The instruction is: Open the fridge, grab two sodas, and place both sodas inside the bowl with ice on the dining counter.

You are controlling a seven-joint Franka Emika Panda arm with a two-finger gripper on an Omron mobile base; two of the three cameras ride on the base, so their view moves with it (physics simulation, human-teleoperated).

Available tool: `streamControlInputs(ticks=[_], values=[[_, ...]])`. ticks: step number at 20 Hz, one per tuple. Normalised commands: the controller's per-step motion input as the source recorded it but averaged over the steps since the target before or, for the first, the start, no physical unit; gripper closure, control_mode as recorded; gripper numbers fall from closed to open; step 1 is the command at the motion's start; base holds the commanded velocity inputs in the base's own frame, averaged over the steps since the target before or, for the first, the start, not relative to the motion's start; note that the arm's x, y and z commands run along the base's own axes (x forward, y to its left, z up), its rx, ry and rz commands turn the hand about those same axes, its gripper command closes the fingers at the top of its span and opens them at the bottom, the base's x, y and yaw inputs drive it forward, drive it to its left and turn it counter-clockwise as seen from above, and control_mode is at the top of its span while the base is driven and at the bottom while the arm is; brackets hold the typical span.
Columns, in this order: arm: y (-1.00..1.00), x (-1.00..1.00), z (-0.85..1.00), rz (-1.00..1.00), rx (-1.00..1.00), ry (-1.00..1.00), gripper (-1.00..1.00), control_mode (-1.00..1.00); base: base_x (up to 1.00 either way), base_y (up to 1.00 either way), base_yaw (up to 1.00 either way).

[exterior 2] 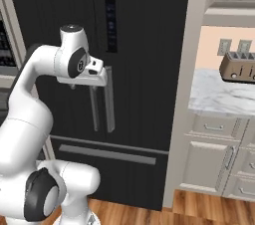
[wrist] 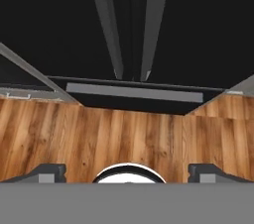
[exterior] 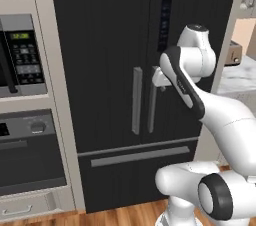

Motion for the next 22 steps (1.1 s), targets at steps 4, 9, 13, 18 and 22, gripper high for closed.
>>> streamControlInputs(ticks=[4, 9, 13, 18, 22], values=[[0.0, 0.0, 0.0, 0.0, 0.0, 0.0, -1.0, 1.0, -0.31, -0.2, 0.0], [0.03, 0.04, -0.02, 0.0, -0.02, 0.02, -1.0, -1.0, -0.13, -0.02, -0.01], [0.0, -0.02, -0.33, 0.0, -0.01, -0.22, -1.0, -1.0, 0.0, 0.0, 0.0], [-0.02, 0.11, -0.3, 0.0, 0.13, -0.3, -1.0, -1.0, 0.0, 0.0, 0.0], [-0.01, 0.39, -0.2, -0.03, 0.09, -0.12, -1.0, -1.0, 0.0, 0.0, 0.0]])
